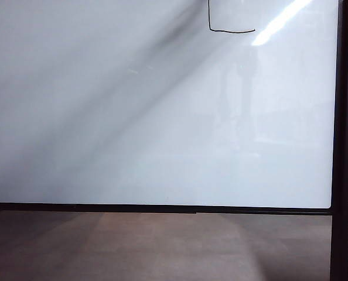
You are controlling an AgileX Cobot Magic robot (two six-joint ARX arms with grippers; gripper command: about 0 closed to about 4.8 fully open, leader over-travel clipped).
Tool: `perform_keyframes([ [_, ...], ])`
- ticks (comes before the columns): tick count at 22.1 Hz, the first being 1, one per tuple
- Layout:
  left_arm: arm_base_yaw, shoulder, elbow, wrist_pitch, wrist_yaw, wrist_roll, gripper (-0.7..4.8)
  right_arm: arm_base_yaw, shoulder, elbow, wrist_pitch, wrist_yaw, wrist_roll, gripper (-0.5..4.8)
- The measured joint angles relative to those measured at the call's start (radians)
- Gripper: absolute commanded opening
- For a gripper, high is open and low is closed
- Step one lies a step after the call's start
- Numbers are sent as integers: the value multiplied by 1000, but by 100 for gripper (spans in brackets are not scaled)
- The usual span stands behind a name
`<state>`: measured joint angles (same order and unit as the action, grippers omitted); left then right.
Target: Reach to the right to find the marker pen, pick it up, and write the number 8 on the whiteboard.
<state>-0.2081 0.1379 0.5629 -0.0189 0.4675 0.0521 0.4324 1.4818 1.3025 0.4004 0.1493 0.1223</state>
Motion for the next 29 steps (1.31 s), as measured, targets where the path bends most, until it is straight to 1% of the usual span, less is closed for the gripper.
perform_keyframes([
  [6, 0, 0, 0, 0, 0, 0, -5, -42, -20, 0, -24, -18, 0, -5],
  [15, 0, 0, 0, -1, 0, 0, -5, -117, -68, -1, -71, -11, 2, -5],
  [29, 0, 1, 0, -1, 0, 0, -5, -125, -79, -78, -69, -3, 18, -5],
])
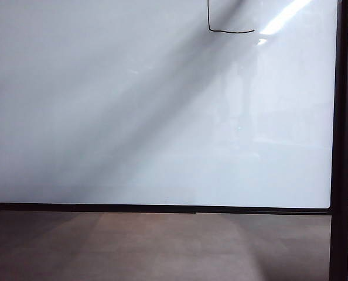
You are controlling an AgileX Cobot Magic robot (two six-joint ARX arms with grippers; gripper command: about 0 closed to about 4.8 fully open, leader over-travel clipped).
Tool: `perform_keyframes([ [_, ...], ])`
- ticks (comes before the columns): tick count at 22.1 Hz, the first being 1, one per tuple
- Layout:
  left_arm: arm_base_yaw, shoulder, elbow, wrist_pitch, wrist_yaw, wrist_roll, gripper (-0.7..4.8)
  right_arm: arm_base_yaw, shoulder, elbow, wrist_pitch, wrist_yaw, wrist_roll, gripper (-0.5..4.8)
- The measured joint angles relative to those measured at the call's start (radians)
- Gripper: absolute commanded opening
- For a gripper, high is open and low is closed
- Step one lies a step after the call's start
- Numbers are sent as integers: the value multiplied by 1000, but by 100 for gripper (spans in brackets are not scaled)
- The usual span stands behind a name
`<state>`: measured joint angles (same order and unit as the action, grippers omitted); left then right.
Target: Reach to the right to find the marker pen, pick it up, and write the number 8 on the whiteboard.
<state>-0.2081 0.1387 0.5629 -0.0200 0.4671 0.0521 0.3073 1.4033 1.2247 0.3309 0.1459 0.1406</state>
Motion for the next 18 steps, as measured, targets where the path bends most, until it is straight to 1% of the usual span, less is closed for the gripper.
perform_keyframes([
  [14, 0, 0, 0, 0, 0, 0, -5, 0, 0, -177, 18, -5, 50, -5],
  [18, 0, 0, 0, 0, 0, 0, -5, 0, 0, -203, 22, -5, 58, -5],
])
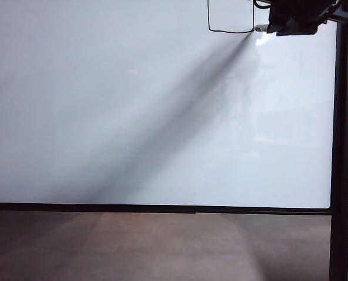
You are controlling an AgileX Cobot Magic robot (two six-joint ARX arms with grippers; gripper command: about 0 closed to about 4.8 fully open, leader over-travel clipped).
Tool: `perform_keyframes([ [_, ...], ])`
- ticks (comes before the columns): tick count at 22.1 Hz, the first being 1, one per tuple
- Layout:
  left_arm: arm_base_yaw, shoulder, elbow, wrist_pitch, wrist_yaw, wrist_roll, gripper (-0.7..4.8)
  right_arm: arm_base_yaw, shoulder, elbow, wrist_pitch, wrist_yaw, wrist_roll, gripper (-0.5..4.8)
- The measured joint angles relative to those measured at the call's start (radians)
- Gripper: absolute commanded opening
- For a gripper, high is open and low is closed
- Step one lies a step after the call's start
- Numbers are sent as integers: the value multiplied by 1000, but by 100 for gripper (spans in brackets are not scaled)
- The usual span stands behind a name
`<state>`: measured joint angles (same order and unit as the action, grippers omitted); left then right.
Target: Reach to the right to find the marker pen, pick it up, and write the number 8 on the whiteboard.
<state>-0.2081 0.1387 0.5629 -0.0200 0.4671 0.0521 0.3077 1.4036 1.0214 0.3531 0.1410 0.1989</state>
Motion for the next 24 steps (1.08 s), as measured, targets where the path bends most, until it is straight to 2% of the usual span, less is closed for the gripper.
perform_keyframes([
  [6, 0, 0, 0, 0, 0, 0, -5, 10, -30, -5, 9, -27, 6, -5],
  [15, 0, 0, 0, 0, -2, 0, -5, 109, -14, 54, 60, -68, -10, -5],
  [24, 0, 0, 0, -2, -19, 0, -5, 109, 30, 142, 53, -87, -10, -5],
])
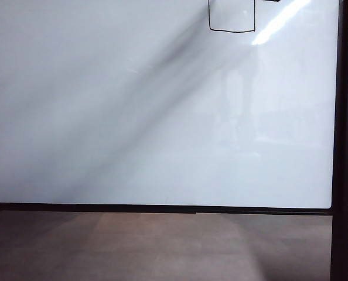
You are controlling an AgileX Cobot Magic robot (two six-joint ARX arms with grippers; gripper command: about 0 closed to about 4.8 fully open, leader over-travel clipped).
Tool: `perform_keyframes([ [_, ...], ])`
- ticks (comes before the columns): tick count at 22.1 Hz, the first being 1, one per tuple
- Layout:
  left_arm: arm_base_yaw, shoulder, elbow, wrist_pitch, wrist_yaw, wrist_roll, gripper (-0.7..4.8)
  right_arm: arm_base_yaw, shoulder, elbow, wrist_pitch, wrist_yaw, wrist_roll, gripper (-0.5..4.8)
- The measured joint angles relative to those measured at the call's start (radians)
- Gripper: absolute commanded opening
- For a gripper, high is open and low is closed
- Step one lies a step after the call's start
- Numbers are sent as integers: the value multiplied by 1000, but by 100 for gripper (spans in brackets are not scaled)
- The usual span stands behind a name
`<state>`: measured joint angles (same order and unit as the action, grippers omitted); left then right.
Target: Reach to the right to find the marker pen, pick it up, and write the number 8 on the whiteboard.
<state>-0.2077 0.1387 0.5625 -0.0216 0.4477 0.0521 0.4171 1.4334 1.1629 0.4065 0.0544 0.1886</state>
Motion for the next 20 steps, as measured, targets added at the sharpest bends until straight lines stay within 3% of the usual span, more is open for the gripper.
perform_keyframes([
  [20, 0, 0, 0, 1, -3, 0, -5, 13, 43, 6, 22, -24, 2, -5],
])
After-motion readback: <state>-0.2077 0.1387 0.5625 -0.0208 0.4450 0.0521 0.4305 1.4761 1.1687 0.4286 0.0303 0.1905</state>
